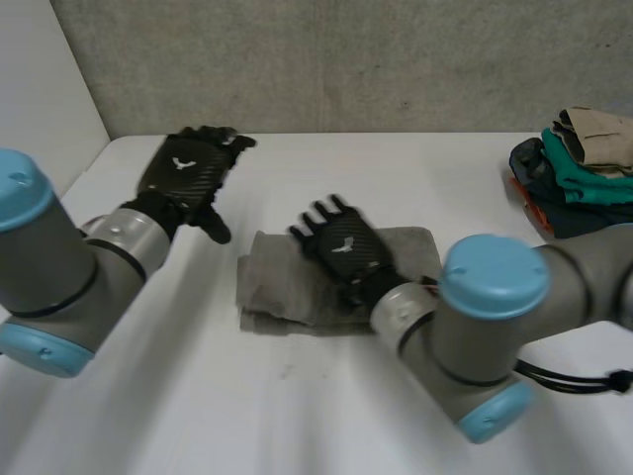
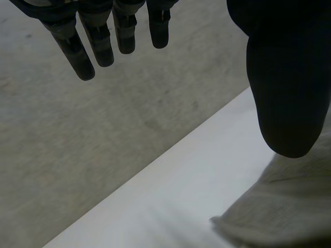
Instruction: Fold the laundry.
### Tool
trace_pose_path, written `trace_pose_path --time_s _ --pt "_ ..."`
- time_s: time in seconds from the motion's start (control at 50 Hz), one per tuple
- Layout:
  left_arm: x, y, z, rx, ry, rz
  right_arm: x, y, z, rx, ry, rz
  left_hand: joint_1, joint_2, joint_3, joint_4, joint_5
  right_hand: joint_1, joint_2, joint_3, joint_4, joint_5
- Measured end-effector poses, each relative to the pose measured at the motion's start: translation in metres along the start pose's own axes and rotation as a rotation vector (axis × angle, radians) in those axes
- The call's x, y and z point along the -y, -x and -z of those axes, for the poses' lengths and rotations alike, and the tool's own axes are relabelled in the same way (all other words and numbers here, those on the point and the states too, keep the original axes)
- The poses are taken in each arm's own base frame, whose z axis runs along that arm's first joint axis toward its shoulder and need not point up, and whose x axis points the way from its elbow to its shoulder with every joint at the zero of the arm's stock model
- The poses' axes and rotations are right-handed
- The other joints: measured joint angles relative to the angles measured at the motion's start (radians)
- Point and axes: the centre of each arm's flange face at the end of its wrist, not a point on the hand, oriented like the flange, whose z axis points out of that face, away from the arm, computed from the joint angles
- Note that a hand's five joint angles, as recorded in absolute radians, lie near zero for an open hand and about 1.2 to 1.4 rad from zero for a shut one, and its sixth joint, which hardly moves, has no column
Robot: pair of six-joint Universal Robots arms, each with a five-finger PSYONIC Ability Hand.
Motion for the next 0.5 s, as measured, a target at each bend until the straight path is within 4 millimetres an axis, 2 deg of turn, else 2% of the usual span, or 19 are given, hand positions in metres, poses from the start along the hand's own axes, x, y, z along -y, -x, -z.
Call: trace_pose_path --time_s 0.08,0.18,0.2,0.22,0.24,0.28,0.32,0.4,0.44,0.5 --pt "-0.005 -0.022 -0.002 -0.055 0.004 0.001 -0.023 -0.028 0.016 -0.083 0.132 -0.176 0.000 0.000 0.000 0.000 0.000 0.000 0.000 0.000 0.000 0.000" --pt "-0.010 -0.038 -0.002 -0.095 0.018 0.003 -0.060 -0.047 0.028 -0.158 0.296 -0.202 0.000 0.000 0.000 0.000 0.000 0.086 0.106 0.106 0.102 0.103" --pt "-0.011 -0.040 -0.002 -0.099 0.020 0.004 -0.067 -0.052 0.030 -0.177 0.331 -0.187 0.000 0.000 0.000 0.000 0.000 0.251 0.273 0.272 0.267 0.268" --pt "-0.012 -0.041 -0.002 -0.102 0.022 0.004 -0.074 -0.057 0.032 -0.193 0.360 -0.168 0.000 0.000 0.000 0.000 0.000 0.336 0.357 0.353 0.348 0.328" --pt "-0.013 -0.042 -0.001 -0.104 0.025 0.005 -0.082 -0.063 0.035 -0.216 0.397 -0.136 0.000 0.000 0.000 0.000 0.000 0.637 0.663 0.647 0.639 0.638" --pt "-0.013 -0.042 -0.001 -0.104 0.028 0.006 -0.091 -0.073 0.037 -0.247 0.439 -0.077 0.000 0.000 0.000 0.000 0.000 0.842 0.914 0.897 0.890 0.867" --pt "-0.014 -0.041 0.000 -0.102 0.031 0.006 -0.096 -0.081 0.037 -0.272 0.460 -0.015 0.000 0.000 0.000 0.000 0.000 0.851 0.965 0.963 0.958 0.923" --pt "-0.013 -0.038 0.001 -0.094 0.031 0.006 -0.085 -0.092 0.030 -0.315 0.412 0.100 0.000 0.000 0.000 0.000 0.000 0.860 0.965 0.977 0.981 0.944" --pt "-0.010 -0.034 0.002 -0.082 0.027 0.005 -0.066 -0.093 0.022 -0.334 0.331 0.163 0.000 0.000 0.000 0.000 0.000 0.860 0.965 0.977 0.982 0.947" --pt "-0.007 -0.028 0.003 -0.065 0.022 0.004 -0.038 -0.083 0.012 -0.330 0.213 0.218 0.000 0.000 0.000 0.000 0.000 0.860 0.965 0.977 0.982 0.953"
